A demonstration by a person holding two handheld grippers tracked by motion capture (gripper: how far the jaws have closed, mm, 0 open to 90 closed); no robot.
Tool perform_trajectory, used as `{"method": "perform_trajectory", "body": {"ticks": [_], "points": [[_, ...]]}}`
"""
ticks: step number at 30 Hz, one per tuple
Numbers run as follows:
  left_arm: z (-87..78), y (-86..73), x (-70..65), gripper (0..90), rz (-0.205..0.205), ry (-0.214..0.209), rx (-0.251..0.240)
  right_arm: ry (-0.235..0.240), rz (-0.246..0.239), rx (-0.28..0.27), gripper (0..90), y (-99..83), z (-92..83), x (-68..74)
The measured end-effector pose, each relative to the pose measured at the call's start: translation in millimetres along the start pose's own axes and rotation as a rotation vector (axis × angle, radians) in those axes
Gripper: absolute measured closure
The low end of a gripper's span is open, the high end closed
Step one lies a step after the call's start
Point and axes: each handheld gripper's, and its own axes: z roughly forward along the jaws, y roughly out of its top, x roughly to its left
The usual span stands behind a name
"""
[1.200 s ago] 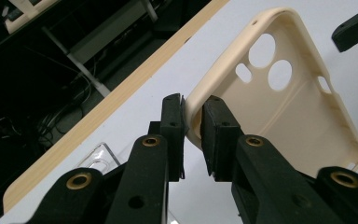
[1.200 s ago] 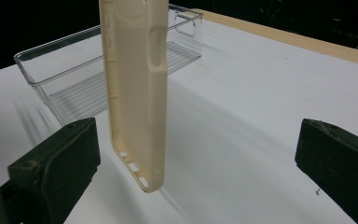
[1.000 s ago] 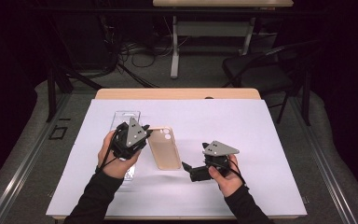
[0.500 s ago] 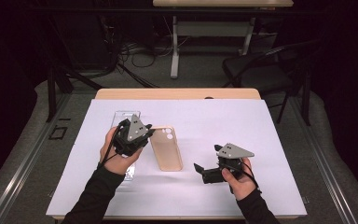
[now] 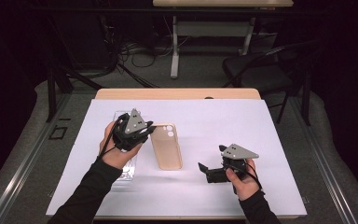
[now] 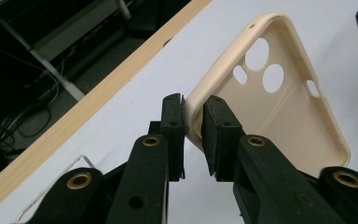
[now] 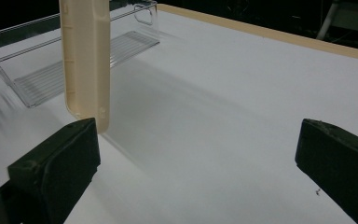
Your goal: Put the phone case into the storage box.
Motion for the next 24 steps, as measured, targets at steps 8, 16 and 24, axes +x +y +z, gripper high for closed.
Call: {"method": "perform_trajectory", "body": {"ticks": [8,16,24], "points": [[-0.2,10.3,2.7,79.2,0.087,0.019,0.012,-0.013,0.013,-0.002,0.0,-2.3,-2.3,-4.3],[-2.8,18.5,9.5,79.0,0.132,0.047,-0.001,-0.021,0.021,0.001,0.0,-3.8,-2.3,-5.0],[-5.3,22.2,22.2,79.0,0.126,0.053,0.000,-0.024,0.016,0.005,0.0,-4.9,-2.2,-5.6]]}}
